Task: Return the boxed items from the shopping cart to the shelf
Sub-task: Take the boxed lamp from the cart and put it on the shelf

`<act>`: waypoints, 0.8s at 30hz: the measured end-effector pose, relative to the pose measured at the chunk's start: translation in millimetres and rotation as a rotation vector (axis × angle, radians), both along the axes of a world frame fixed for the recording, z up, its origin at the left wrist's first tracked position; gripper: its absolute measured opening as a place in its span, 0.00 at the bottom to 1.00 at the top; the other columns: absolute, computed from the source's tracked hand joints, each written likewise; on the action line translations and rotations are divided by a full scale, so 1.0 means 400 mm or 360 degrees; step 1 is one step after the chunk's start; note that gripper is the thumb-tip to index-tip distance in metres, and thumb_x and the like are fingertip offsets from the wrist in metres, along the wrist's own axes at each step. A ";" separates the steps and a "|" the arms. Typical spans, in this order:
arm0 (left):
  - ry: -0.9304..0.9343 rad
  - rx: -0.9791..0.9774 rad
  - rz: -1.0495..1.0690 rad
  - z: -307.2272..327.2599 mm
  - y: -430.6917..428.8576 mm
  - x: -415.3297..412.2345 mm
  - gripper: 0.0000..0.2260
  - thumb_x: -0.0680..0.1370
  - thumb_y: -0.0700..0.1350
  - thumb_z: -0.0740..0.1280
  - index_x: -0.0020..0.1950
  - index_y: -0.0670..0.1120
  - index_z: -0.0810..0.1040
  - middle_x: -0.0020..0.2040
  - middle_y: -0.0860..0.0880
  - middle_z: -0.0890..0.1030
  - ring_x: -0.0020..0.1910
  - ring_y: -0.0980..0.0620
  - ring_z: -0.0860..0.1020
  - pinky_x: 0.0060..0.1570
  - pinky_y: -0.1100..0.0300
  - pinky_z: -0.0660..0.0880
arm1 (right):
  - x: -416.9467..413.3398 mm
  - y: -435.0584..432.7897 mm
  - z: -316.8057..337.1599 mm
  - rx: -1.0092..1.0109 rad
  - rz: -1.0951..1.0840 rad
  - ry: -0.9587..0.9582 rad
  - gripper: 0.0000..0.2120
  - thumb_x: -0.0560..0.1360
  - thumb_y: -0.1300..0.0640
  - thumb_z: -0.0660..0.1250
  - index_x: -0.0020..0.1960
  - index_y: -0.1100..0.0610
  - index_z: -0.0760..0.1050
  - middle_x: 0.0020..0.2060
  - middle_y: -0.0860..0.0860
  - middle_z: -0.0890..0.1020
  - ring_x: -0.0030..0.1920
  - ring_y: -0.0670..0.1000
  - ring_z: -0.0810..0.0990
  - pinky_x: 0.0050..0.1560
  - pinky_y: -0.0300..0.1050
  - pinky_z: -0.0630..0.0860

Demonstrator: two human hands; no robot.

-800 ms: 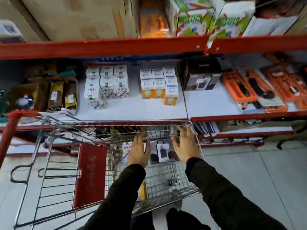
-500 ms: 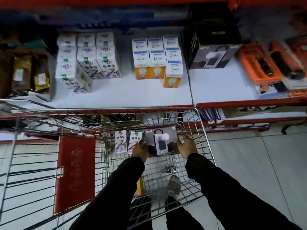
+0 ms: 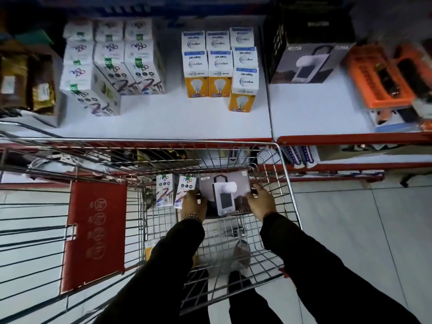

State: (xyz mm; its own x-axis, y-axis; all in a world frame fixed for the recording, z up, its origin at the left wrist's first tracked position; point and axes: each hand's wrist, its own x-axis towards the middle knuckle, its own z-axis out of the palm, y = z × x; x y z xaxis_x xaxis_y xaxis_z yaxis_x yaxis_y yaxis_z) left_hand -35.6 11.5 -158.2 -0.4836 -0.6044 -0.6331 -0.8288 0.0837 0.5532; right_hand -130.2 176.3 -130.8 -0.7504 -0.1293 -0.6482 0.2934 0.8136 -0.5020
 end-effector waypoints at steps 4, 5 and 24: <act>0.0157 -0.0028 0.0069 0.082 0.014 0.039 0.16 0.79 0.43 0.66 0.64 0.38 0.74 0.63 0.39 0.79 0.63 0.40 0.77 0.62 0.50 0.74 | 0.021 0.006 0.088 -0.0072 0.0030 0.0079 0.21 0.82 0.55 0.62 0.74 0.55 0.70 0.65 0.55 0.81 0.63 0.56 0.80 0.59 0.42 0.74; 0.0179 -0.0062 0.0070 0.107 0.017 0.050 0.16 0.79 0.45 0.66 0.64 0.39 0.74 0.63 0.40 0.79 0.62 0.40 0.78 0.61 0.50 0.75 | 0.026 0.010 0.118 -0.0088 0.0057 0.0108 0.21 0.82 0.55 0.62 0.74 0.55 0.70 0.65 0.55 0.81 0.63 0.56 0.80 0.58 0.40 0.74; 0.1333 -0.0433 -0.0011 0.577 0.118 0.003 0.14 0.76 0.55 0.69 0.58 0.52 0.74 0.51 0.67 0.79 0.52 0.70 0.78 0.47 0.80 0.71 | -0.042 0.189 0.556 -0.0671 -0.0093 0.0986 0.20 0.75 0.51 0.70 0.65 0.52 0.71 0.59 0.49 0.80 0.59 0.49 0.77 0.59 0.41 0.71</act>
State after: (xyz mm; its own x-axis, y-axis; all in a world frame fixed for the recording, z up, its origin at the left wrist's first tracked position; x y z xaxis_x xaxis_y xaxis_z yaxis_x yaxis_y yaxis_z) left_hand -34.5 58.8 72.5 -0.7286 -0.6780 0.0971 -0.1584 0.3047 0.9392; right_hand -146.9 251.9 91.5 -0.9750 -0.2220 -0.0095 -0.1072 0.5075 -0.8550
